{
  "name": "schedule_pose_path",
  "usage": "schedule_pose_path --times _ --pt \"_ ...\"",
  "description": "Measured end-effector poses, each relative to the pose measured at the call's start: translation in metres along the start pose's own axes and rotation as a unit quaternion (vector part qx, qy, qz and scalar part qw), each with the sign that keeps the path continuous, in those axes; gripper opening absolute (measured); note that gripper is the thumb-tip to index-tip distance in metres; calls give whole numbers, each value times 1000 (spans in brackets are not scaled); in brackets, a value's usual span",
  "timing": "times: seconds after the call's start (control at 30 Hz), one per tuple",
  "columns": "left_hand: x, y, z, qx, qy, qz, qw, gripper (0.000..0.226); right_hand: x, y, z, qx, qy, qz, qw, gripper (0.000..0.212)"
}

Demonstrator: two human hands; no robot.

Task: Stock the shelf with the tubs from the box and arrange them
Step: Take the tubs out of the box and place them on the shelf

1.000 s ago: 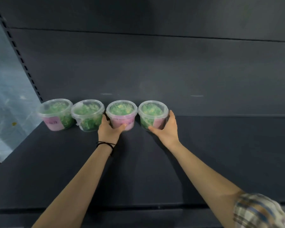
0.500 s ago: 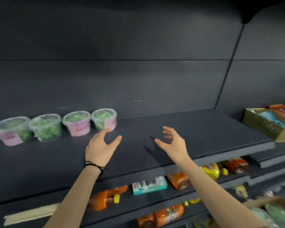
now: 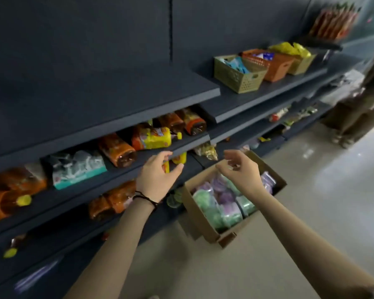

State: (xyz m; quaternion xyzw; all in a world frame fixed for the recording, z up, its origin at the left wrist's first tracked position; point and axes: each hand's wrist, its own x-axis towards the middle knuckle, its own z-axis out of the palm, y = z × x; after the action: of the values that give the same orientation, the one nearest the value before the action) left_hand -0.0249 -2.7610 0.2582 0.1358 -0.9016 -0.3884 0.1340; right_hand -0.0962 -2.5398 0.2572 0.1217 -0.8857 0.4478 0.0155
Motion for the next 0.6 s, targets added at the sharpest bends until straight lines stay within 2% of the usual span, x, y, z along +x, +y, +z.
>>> schedule_pose_path --times 0.2,0.37,0.5,0.6 --pt "0 -12 132 45 -98 -32 994 46 1 121 -8 -35 -28 99 994 46" --pt "25 -46 221 72 -158 -90 981 45 25 214 8 -94 -116 152 977 48" --pt "45 -82 288 44 -218 -151 963 57 57 287 27 -129 -192 179 956 58" --pt "56 -102 340 18 -248 -154 956 65 86 336 38 -148 -236 180 943 66"
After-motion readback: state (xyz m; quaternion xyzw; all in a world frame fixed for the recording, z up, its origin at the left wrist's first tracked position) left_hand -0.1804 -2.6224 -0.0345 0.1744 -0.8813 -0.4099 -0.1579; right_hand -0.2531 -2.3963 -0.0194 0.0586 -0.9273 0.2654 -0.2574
